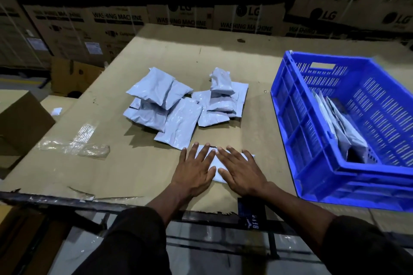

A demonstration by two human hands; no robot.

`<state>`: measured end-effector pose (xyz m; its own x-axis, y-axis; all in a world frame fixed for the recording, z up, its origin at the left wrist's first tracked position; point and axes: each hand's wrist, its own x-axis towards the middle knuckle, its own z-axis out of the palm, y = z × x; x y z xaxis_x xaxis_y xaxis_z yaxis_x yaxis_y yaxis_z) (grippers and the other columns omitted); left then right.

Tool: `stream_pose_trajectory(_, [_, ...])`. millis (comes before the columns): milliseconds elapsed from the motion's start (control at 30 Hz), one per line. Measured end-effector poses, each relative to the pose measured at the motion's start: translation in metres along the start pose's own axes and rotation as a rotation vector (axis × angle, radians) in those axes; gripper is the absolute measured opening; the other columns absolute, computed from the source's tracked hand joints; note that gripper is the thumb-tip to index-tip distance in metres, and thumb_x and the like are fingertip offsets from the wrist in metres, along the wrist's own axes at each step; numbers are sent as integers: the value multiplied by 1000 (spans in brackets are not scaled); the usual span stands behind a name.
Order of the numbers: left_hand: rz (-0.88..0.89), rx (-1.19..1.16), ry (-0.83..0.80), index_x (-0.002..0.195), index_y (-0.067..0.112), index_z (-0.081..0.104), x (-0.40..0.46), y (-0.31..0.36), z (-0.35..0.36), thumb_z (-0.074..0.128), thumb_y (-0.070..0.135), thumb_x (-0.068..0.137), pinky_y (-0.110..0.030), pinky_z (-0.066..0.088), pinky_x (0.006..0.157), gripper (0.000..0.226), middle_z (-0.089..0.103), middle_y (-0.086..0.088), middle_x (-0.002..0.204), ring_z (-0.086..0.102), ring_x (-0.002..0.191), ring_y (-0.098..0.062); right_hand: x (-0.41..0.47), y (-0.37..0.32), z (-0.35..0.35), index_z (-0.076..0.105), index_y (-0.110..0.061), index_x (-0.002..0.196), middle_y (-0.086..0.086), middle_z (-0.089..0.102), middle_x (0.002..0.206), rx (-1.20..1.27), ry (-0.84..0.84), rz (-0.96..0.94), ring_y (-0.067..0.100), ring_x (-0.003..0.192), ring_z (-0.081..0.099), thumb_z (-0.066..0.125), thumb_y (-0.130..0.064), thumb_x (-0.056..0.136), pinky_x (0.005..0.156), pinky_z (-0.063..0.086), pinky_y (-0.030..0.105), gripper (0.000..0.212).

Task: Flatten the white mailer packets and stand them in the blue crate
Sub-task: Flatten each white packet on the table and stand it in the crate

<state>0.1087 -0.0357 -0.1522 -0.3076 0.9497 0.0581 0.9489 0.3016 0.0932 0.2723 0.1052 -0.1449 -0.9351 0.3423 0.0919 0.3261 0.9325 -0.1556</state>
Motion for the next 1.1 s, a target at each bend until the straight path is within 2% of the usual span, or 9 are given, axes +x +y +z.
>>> stream_pose_trajectory(167, [-17,-11,15,154,20,44,-9,5,3,30,50,102,-64,42,107,62,37,-5,164,41,146,-38,-5,-3,-3,26,-23,158,-8,22,165,-30,-48,0,16,152,17,10,-56,105,119,18,51,65])
stream_pose_trajectory(267, [-24,-11,56,159,23,35,-16,2,1,30,52,103,-59,41,108,64,31,-6,167,36,149,-36,-4,-6,-9,25,-24,158,-7,20,165,-31,-60,-7,17,153,17,7,-57,104,120,18,52,66])
stream_pose_trajectory(433, [0,-18,56,163,36,23,-18,1,2,19,56,106,-60,35,112,61,25,-1,170,27,154,-35,-8,-6,-9,19,-23,160,-7,14,166,-48,-38,2,18,154,11,11,-55,106,121,16,50,63])
stream_pose_trajectory(600, [-18,-11,5,160,34,32,-14,-1,3,30,56,103,-62,39,110,61,33,-1,166,33,151,-36,-4,-6,-11,8,-27,161,-10,-1,168,-55,-50,-7,16,154,-2,9,-57,105,121,3,44,63])
stream_pose_trajectory(767, [-18,-15,-16,156,32,42,-15,1,2,32,55,102,-63,44,105,60,41,-2,162,41,146,-38,-5,-6,-11,22,-26,159,-8,19,165,-2,-70,17,16,153,16,6,-60,103,120,23,49,68])
stream_pose_trajectory(867, [-33,-15,-22,158,33,37,-17,-1,2,30,56,103,-62,41,107,60,38,0,164,38,148,-36,-4,-6,-13,10,-27,160,-10,5,166,-7,-113,0,14,154,4,1,-63,99,122,13,50,72])
stream_pose_trajectory(967, [-32,-32,-22,159,36,31,-16,0,3,28,56,103,-63,38,111,60,32,1,167,33,151,-35,-9,-7,-20,2,-31,160,-12,-5,166,-25,-120,-54,16,154,-8,11,-65,101,123,-1,50,69])
stream_pose_trajectory(1033, [-38,-42,-12,159,37,32,-16,-1,4,29,55,103,-63,39,110,59,32,2,167,33,152,-35,-19,-8,-20,11,-32,160,-12,1,167,-55,-86,-104,21,155,-2,18,-64,102,119,1,53,66])
stream_pose_trajectory(1100, [-42,-50,6,160,38,29,-17,0,4,27,58,103,-63,37,111,61,28,3,168,29,153,-35,-24,-8,-21,25,-33,156,-10,14,167,-91,-86,-129,27,153,18,19,-58,103,115,19,58,59])
